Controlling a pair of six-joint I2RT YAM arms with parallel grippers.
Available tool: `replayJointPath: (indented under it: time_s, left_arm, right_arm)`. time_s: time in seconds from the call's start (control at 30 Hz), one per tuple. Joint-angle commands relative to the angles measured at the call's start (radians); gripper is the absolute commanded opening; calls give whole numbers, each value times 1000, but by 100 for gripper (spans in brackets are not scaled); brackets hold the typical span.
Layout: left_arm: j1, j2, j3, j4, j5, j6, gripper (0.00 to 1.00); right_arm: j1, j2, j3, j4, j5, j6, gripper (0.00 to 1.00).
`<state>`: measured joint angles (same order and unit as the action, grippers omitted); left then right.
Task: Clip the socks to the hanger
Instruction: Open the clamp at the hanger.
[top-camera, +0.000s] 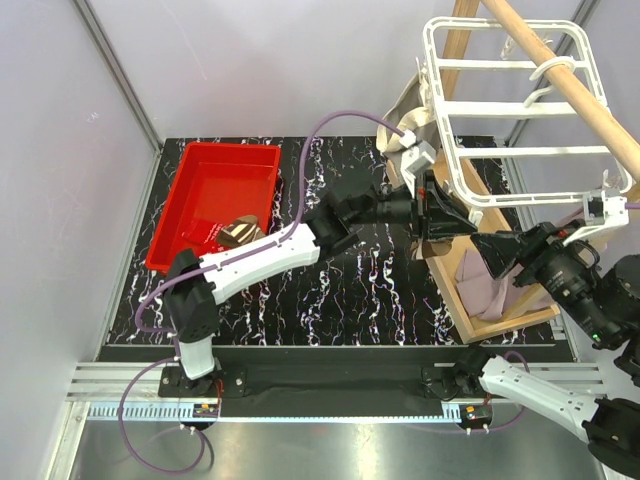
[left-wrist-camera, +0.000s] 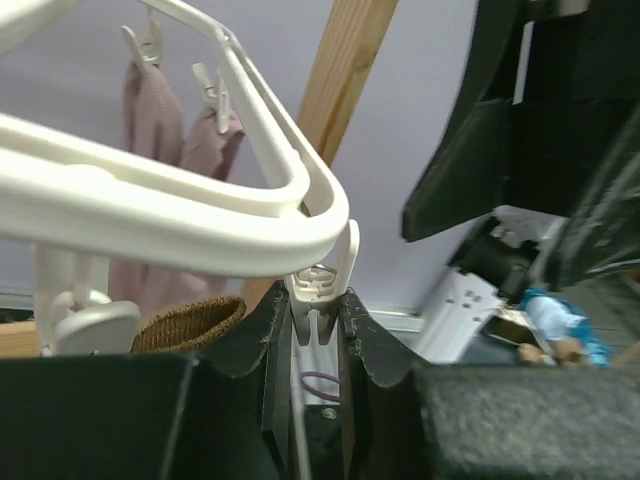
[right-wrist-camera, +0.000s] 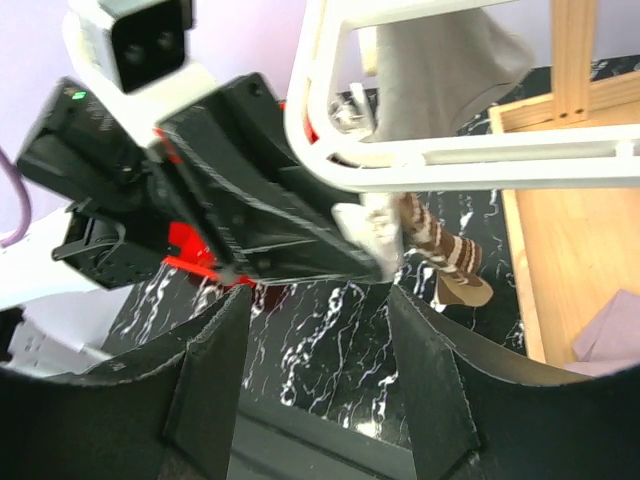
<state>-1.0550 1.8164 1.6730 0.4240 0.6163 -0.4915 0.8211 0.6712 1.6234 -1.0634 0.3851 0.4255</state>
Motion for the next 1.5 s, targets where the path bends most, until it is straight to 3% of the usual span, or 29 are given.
replayJointPath:
  time_s: [0.0,0.13,0.43,0.57,0.87,1.2,1.47]
  left_arm:
    - [35,-42,25,190,192,-261,0]
    - [53,-16,25,346,273,-450,0]
    - [61,26,27,545,329,-643,0]
    - [69,34,28,559,332,-665,0]
    - [90,43,25,582,318,-722,0]
    - [95,44,16,457,287,-668,0]
    - [95,27,11,452,290,-664,0]
  right_arm:
    - [3,39,27,60,77,21,64]
    - [4,53,21,94,87,32,61]
    - [4,61,-45,239,114,142,49]
    - [3,42,-83,307,66,153,44]
    - [3,7,-126,342,23,139,50]
    - [4,-4,-160,436,-66,73,51]
    - [4,31,-148,404,-26,85,50]
